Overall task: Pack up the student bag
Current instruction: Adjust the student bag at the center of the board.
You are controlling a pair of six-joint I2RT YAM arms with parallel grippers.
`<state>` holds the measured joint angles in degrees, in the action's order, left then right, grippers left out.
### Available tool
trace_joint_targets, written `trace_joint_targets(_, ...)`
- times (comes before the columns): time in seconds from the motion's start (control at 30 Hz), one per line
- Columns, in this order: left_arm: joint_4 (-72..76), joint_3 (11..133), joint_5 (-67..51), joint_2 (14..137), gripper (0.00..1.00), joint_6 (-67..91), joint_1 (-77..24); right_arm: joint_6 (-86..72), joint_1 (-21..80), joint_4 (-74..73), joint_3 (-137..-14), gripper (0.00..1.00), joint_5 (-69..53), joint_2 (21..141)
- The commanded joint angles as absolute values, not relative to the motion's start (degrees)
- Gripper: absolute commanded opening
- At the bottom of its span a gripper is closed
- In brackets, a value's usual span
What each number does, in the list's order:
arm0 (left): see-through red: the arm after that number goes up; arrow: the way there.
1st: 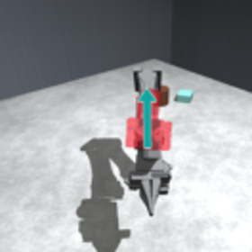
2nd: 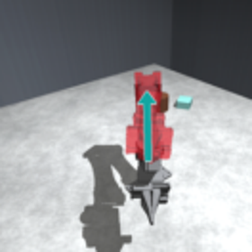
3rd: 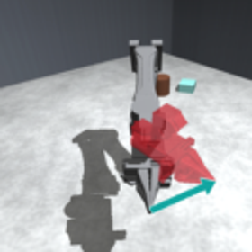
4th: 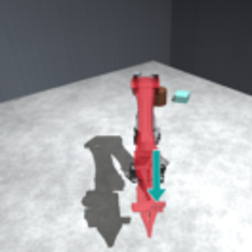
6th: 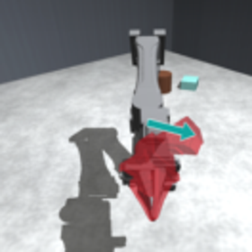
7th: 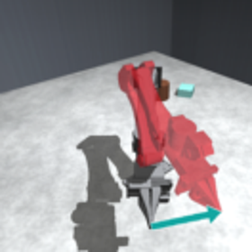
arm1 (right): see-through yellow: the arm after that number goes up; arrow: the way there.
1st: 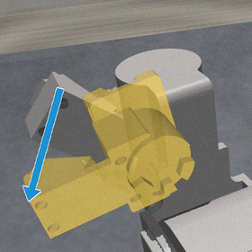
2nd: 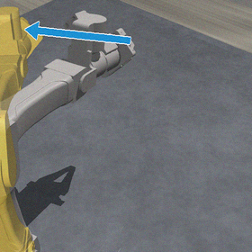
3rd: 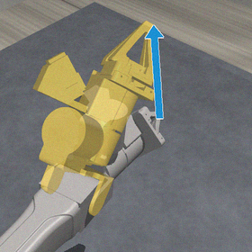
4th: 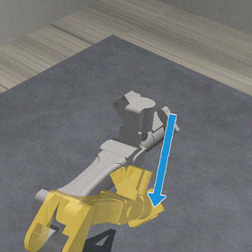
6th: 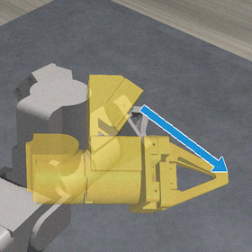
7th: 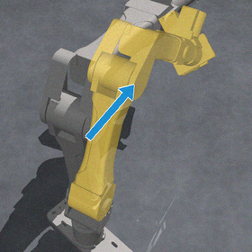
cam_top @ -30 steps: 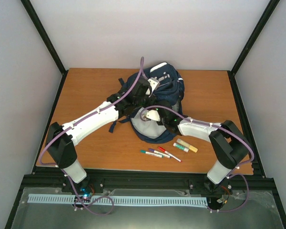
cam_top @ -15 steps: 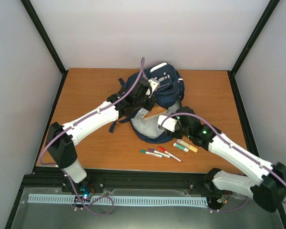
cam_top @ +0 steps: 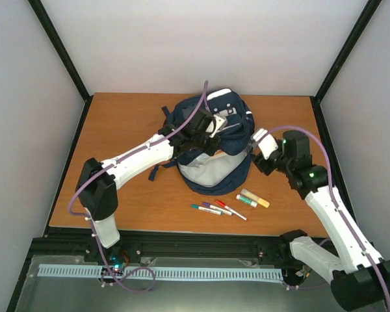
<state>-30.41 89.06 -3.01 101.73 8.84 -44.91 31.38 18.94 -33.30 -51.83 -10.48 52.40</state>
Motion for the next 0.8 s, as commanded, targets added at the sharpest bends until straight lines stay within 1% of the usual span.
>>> trace_joint_targets(0.0,-29.85,88.31,-6.34,103.18,0.11,12.46,-45.73,21.1,8.6,-28.85,-53.87,0.56,-21.44,57.71)
trace_joint_targets(0.07,-30.06,87.57,-6.8,104.13,0.15,11.34,-46.22,17.96,5.88,-28.3,-55.22,0.55,-25.04,60.21)
trace_joint_targets(0.13,-30.14,86.77,-6.97,104.45,0.22,10.03,-46.8,17.25,5.54,-27.64,-55.85,0.56,-27.02,61.91)
trace_joint_targets(0.27,-30.5,84.7,-7.84,101.53,0.46,7.78,-47.87,17.0,5.56,-28.1,-57.74,0.57,-31.93,65.64)
trace_joint_targets(0.33,-30.47,82.57,-8.72,98.09,0.53,7.65,-47.85,16.84,5.6,-29.04,-58.66,0.57,-33.58,67.54)
trace_joint_targets(0.43,-29.79,77.61,-9.01,91.56,0.58,7.7,-47.82,16.8,5.78,-27.9,-56.26,0.56,-36.72,68.18)
trace_joint_targets(0.6,-28.22,67.17,-1.35,81.81,0.73,14.02,-45.06,20.28,8.09,-27.62,-51.63,0.56,-38.91,67.34)
trace_joint_targets(0.67,-28.21,62.68,2.23,79.51,0.77,18.55,-42.13,21.55,9.75,-28.5,-51.1,0.56,-39.32,68.35)
trace_joint_targets(0.77,-28.59,58.26,6.43,77.85,0.78,25.77,-35.89,23.13,12.84,-29.11,-51.1,0.55,-36.91,70.94)
